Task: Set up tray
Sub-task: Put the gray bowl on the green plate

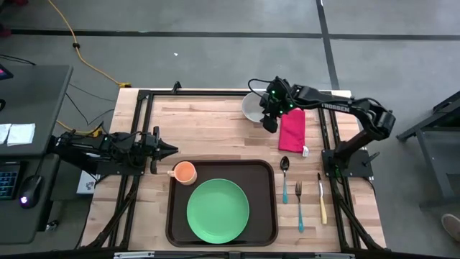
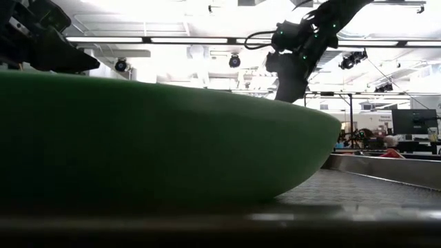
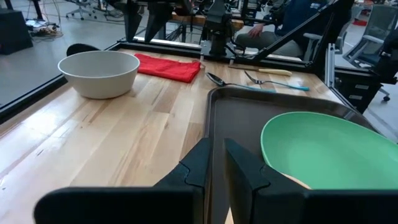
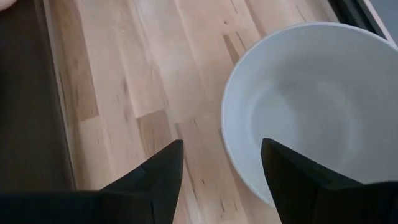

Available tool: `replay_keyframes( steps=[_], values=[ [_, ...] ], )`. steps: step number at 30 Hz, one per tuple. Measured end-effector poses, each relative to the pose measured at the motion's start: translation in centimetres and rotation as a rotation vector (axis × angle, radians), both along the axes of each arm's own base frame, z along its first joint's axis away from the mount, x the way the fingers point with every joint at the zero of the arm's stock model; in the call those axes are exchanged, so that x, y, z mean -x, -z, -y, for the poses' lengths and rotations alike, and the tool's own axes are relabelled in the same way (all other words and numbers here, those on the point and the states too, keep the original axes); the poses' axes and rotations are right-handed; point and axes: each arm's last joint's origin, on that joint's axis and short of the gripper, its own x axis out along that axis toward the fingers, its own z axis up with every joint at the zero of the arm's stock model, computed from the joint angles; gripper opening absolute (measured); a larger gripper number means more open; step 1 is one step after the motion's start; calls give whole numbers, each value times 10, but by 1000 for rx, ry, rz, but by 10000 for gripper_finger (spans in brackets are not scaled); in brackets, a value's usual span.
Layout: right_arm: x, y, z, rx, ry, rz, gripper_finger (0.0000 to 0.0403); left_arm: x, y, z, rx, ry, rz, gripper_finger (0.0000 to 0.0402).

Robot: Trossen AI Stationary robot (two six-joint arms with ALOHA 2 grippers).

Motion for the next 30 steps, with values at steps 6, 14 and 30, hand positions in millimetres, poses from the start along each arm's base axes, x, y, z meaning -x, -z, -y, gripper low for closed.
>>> replay_keyframes(
  steps=[6,14,30],
  values=[
    [0,0,0,8,-2,-4,195,0,0,0,0,0,0,74],
    [0,0,-1,39,-10,-18,195,0,0,0,0,0,0,74],
    [-1,0,2,107,63,-49,194,0,0,0,15,-2,2,74]
  ],
)
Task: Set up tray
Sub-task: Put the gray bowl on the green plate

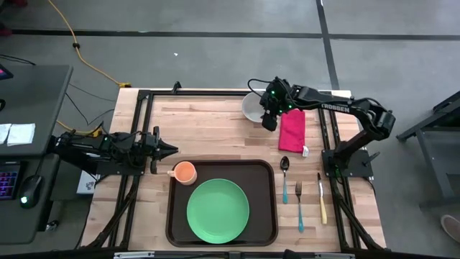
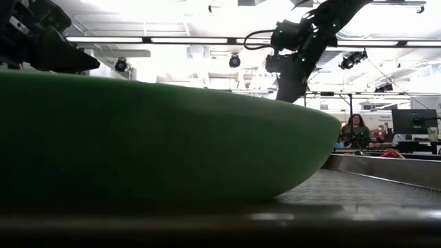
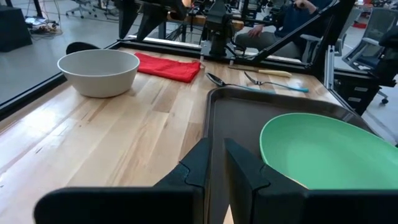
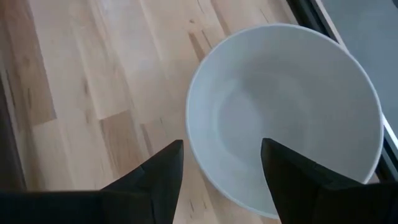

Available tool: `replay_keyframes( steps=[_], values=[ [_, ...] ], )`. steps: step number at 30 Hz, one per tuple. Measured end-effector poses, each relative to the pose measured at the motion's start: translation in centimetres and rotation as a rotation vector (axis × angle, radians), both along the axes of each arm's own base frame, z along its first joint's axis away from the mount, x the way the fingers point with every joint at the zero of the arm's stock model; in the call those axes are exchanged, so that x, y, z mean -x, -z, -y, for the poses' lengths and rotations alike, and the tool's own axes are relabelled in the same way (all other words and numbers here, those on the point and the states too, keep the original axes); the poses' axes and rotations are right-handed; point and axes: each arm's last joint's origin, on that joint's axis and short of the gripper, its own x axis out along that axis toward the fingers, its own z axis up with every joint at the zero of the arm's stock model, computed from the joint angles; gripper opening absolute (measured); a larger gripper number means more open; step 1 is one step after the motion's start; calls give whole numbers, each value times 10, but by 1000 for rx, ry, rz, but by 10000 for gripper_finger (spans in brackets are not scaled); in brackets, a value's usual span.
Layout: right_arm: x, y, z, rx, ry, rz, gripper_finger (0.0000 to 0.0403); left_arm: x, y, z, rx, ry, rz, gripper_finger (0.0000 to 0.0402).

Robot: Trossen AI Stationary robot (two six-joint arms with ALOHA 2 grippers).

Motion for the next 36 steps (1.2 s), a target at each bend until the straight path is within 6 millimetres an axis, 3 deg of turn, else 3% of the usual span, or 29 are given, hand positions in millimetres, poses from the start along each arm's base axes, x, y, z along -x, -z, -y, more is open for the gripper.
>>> replay_keyframes(
  steps=[12,17,25,36],
  values=[
    [-4,7,2,-5,-22,-15,190,0,0,0,8,-2,1,74],
    [-12,25,4,10,-52,-95,189,0,0,0,11,-2,1,74],
    [-33,19,9,2,-135,-110,188,0,-1,0,16,-3,7,74],
    [-55,35,9,-15,-209,-226,190,0,0,0,16,-3,6,74]
  ],
)
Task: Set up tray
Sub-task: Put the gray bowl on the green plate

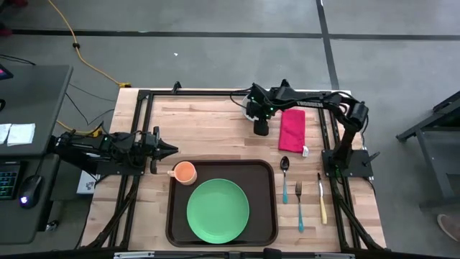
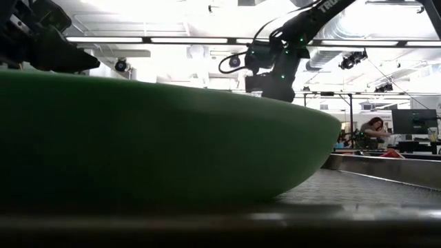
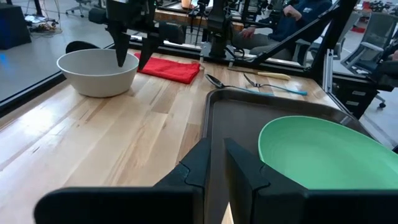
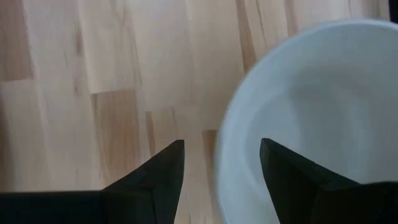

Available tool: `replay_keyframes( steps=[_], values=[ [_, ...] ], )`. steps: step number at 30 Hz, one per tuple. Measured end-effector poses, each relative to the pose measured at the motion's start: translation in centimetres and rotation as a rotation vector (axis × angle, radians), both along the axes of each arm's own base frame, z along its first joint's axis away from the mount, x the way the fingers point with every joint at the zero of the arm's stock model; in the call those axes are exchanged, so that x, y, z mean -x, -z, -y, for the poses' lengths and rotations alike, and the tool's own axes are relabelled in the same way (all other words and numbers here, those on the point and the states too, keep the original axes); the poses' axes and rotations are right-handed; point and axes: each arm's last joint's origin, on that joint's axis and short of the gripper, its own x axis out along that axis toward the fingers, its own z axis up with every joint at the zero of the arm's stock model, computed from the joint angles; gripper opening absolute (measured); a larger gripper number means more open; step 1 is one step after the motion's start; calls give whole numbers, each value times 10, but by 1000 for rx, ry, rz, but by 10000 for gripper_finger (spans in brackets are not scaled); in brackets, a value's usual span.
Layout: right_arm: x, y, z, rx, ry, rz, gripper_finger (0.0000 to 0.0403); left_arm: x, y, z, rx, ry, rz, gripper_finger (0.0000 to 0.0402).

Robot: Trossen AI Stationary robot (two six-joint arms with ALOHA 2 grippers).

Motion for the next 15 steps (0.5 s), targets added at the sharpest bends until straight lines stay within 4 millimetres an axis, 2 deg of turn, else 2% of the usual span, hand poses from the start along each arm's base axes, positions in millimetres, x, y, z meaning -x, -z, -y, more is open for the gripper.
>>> replay_keyframes(
  steps=[9,15],
  values=[
    [0,0,1,2,0,1,184,0,0,0,0,0,-1,74],
    [0,8,1,-15,-2,-28,190,0,0,0,0,0,-1,74]
  ],
)
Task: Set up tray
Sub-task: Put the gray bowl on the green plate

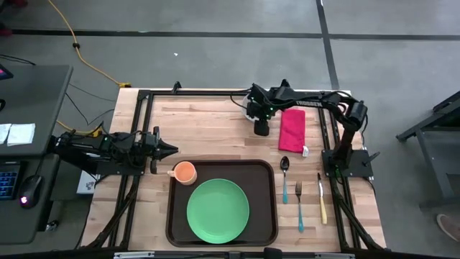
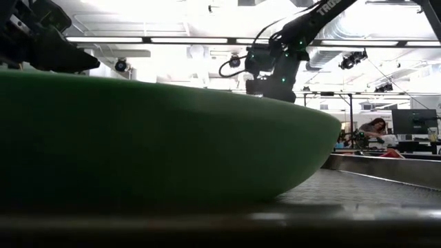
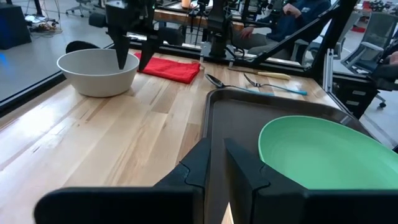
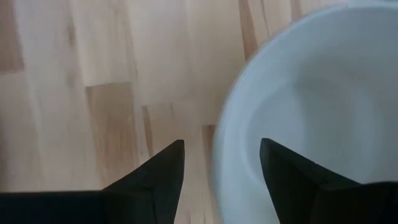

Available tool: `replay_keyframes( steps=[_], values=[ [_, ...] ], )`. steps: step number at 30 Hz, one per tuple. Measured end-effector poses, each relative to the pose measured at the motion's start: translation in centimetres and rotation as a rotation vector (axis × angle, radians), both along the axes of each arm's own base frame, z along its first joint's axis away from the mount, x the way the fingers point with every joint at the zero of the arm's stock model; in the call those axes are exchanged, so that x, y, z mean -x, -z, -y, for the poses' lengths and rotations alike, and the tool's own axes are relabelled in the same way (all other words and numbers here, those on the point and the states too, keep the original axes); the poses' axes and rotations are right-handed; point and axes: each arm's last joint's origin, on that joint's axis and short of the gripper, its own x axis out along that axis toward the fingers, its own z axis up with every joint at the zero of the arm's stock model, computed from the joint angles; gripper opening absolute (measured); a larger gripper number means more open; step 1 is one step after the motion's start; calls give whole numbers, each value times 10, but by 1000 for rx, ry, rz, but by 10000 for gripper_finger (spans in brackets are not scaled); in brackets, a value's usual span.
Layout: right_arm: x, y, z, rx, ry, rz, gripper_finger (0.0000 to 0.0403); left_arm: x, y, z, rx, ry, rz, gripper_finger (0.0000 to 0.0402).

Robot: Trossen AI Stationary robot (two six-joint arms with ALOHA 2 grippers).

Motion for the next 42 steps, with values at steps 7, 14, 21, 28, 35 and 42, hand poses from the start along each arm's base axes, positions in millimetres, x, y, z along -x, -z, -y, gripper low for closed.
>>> replay_keyframes(
  steps=[7,14,21,28,35,42],
  values=[
    [-5,17,4,2,-7,-35,185,0,0,0,0,0,1,74],
    [-6,21,5,6,-4,-46,183,0,0,0,0,0,1,74],
    [-6,21,5,11,7,-43,164,0,0,0,0,0,1,74],
    [-6,21,7,58,41,-68,117,0,0,0,-4,0,1,74],
    [-7,21,8,64,64,-55,55,0,0,0,-4,0,1,74],
    [-7,20,8,64,65,-52,6,0,0,0,-5,0,1,74]
  ],
)
